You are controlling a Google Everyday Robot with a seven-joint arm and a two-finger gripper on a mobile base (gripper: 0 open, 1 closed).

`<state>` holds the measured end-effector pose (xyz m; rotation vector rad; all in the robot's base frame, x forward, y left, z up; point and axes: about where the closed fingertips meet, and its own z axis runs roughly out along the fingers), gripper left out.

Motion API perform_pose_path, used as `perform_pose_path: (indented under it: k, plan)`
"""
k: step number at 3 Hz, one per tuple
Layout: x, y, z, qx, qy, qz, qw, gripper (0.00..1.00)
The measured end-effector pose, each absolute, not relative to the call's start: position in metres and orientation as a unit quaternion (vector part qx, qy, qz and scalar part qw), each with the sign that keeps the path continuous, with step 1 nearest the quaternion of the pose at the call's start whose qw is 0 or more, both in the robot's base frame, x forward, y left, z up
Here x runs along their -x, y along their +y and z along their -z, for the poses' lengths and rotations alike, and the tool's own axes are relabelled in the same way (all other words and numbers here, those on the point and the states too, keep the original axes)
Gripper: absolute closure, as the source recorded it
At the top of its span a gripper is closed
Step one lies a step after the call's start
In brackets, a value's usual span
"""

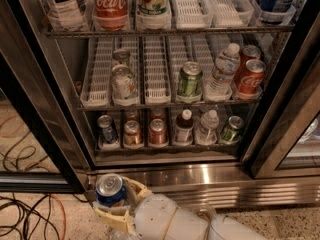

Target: Pick pepsi can from bottom shelf of fridge

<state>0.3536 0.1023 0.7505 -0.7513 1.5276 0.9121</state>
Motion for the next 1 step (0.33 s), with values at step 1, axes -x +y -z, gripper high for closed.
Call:
perform_pose_path:
  k: [1]
  plan:
    - [-0.3536,0.1023,-0.7505,0.320,0.651,-0.388,0.569,1.00]
